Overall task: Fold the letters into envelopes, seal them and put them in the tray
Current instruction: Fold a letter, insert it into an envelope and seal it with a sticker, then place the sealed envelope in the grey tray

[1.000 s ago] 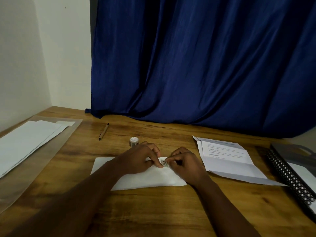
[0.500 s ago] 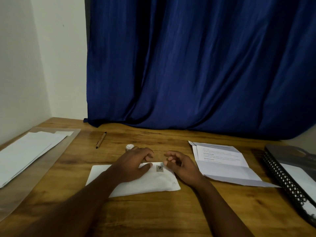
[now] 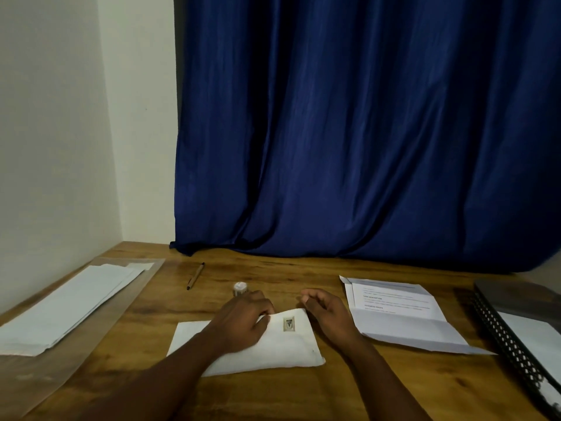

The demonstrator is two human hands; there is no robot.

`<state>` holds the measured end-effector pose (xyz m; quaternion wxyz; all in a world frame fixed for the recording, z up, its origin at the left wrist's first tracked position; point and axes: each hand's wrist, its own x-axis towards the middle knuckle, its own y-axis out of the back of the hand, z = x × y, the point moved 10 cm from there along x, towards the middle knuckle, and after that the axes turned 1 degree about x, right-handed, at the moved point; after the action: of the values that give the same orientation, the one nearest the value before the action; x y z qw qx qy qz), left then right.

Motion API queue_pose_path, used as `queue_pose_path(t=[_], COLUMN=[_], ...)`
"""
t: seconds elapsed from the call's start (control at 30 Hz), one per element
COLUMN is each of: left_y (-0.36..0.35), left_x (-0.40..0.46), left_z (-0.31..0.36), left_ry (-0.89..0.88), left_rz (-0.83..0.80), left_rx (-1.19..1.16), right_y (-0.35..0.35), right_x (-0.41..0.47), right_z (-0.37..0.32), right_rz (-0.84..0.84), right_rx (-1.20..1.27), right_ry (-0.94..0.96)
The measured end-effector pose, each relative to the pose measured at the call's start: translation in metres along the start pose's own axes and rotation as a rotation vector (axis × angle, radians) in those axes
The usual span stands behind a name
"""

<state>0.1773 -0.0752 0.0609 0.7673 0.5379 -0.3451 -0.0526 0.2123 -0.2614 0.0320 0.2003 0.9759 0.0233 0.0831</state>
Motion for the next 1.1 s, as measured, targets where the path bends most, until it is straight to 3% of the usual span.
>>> queue_pose_path(t=[0.17,0.3,0.43,0.5,0.63,0.73,0.83,0.97,1.1], left_y=[0.028,0.045,0.065,0.079,0.107,0.113,0.083,0.014,-0.032], left_x=[-0.009,-0.007,0.004,0.008,0.008,0.005,0.013,0.028,0.039], left_z=[0.014,0.034,0.073,0.095,0.13,0.139,0.151,0.168,0.175], left_ry=[-0.007,-0.086,-0.223,-0.28,-0.337,-0.242,-0.182,-0.139,-0.138], left_rz=[0.027,0.026,0.037,0.096,0.384,0.513,0.411,0.203,0.124], left_rx=[0.022,0.04,0.045,0.032,0.118,-0.077,-0.194,-0.182,-0.163], right_y=[0.007,0.002,-0.011,-0.006,0.041,0.109,0.196,0.31,0.397], right_x=[-0.015,-0.026,-0.047,-0.057,-0.069,-0.081,-0.101,-0.141,-0.187], right_z=[-0.044,-0.087,-0.098,-0.098,-0.094,-0.093,-0.087,-0.064,-0.032], right_rz=[-0.04,-0.248,-0.503,-0.529,-0.385,-0.184,0.08,0.41,0.76], right_rx=[0.206,-0.1,-0.498,-0.523,-0.36,-0.238,-0.163,-0.073,-0.135], right_ry=[0.03,0.136,0.095,0.057,-0.019,-0.044,-0.039,-0.027,-0.024])
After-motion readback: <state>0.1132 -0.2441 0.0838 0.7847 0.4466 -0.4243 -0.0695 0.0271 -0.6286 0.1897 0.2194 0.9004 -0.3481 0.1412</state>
